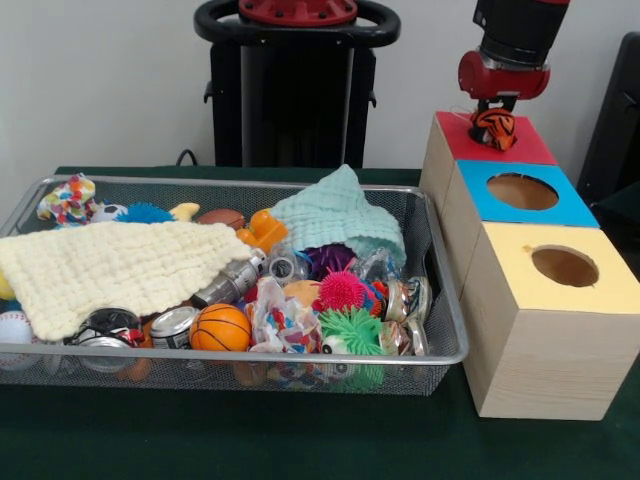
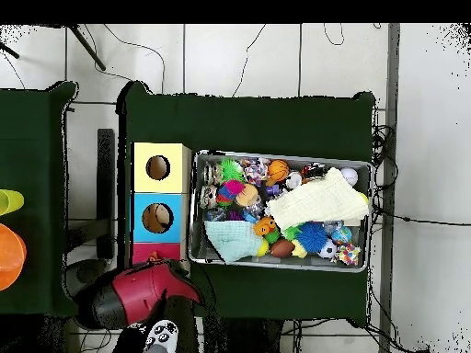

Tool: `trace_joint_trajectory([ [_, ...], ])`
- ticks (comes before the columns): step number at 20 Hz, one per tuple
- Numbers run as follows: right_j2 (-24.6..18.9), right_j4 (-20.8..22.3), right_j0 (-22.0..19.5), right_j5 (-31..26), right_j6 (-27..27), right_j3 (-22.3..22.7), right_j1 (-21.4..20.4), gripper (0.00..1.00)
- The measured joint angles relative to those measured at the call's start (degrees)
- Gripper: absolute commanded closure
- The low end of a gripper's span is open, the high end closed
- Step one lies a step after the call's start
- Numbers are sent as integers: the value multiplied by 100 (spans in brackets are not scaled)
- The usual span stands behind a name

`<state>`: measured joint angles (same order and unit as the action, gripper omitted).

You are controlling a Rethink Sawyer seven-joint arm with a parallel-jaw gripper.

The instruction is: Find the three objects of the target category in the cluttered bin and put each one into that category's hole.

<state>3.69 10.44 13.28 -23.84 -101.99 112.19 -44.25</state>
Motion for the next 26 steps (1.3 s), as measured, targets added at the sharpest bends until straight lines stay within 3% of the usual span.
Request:
trace_joint_trajectory([
  [26, 55, 56, 44, 74, 0, 0, 28, 100],
])
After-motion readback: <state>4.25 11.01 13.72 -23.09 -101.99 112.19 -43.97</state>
